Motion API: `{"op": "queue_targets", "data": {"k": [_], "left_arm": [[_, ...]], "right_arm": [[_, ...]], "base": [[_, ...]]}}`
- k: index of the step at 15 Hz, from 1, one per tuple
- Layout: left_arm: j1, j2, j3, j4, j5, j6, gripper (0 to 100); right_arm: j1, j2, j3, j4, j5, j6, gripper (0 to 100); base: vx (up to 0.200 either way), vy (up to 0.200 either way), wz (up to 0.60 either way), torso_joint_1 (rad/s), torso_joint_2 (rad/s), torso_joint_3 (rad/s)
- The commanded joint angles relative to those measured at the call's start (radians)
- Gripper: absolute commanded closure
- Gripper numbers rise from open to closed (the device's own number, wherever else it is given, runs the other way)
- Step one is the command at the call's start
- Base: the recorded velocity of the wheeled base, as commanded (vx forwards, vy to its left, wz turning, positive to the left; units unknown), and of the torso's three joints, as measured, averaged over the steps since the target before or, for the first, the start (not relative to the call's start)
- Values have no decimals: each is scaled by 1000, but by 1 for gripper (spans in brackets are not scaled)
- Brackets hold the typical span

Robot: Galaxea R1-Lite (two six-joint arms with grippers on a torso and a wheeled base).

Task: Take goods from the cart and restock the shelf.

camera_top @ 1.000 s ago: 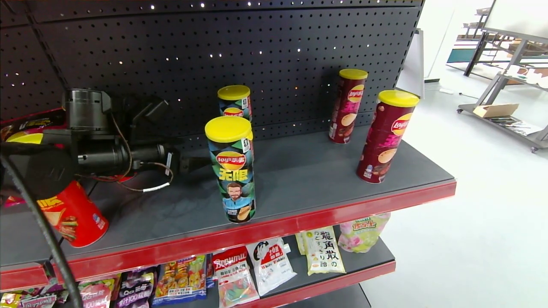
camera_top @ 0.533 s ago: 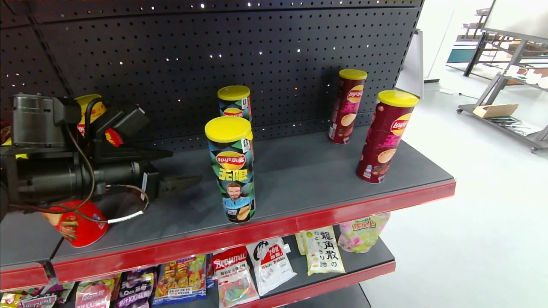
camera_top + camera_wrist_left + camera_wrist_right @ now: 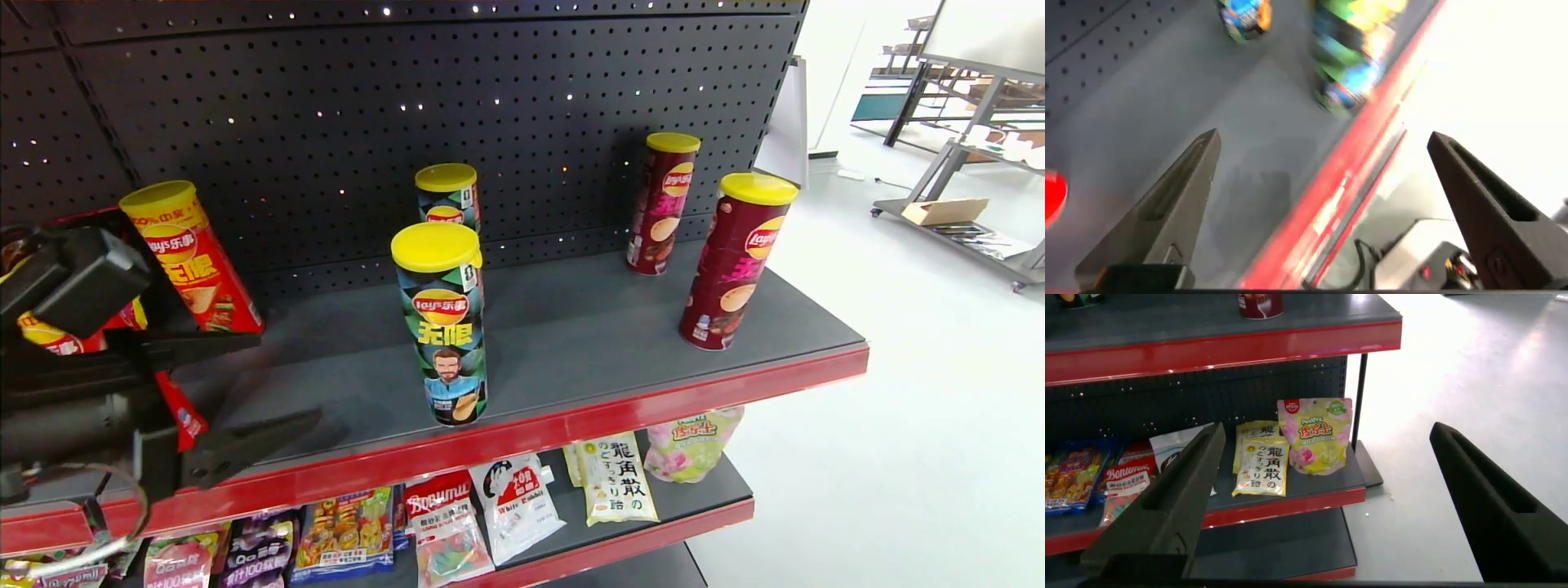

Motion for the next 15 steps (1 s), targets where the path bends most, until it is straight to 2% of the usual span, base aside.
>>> {"op": "queue_targets", "data": {"k": [1,2,3,4,6,7,8,9,10,11,12,15], "left_arm": [[-1,-397,100,170,3,7,0],[-1,-478,131,182,11,8,0],[21,-590,186,178,77,2,0],[39,-657,204,175,153,-41,0],[47,-714,197,175,316,-213,0],[47,-722,188,175,423,-265,0],[47,-730,191,175,520,-282,0],[47,-739,197,176,586,-282,0],[45,-751,206,176,598,-279,0],[45,-772,220,182,587,-248,0],[44,-776,226,181,586,-234,0],[42,-823,232,182,584,-223,0]], "right_arm": [[1,2,0,0,1,0,0],[1,2,0,0,1,0,0],[1,2,0,0,1,0,0],[1,2,0,0,1,0,0],[-1,2,0,0,1,0,0],[1,2,0,0,1,0,0],[1,0,0,0,1,0,0],[1,2,0,0,1,0,0],[1,0,0,0,1,0,0],[1,2,0,0,1,0,0],[1,2,0,0,1,0,0],[1,0,0,0,1,0,0]], "base": [[0,0,0,0,0,0],[0,0,0,0,0,0],[0,0,0,0,0,0],[0,0,0,0,0,0],[0,0,0,0,0,0],[0,0,0,0,0,0],[0,0,0,0,0,0],[0,0,0,0,0,0],[0,0,0,0,0,0],[0,0,0,0,0,0],[0,0,0,0,0,0],[0,0,0,0,0,0]]}}
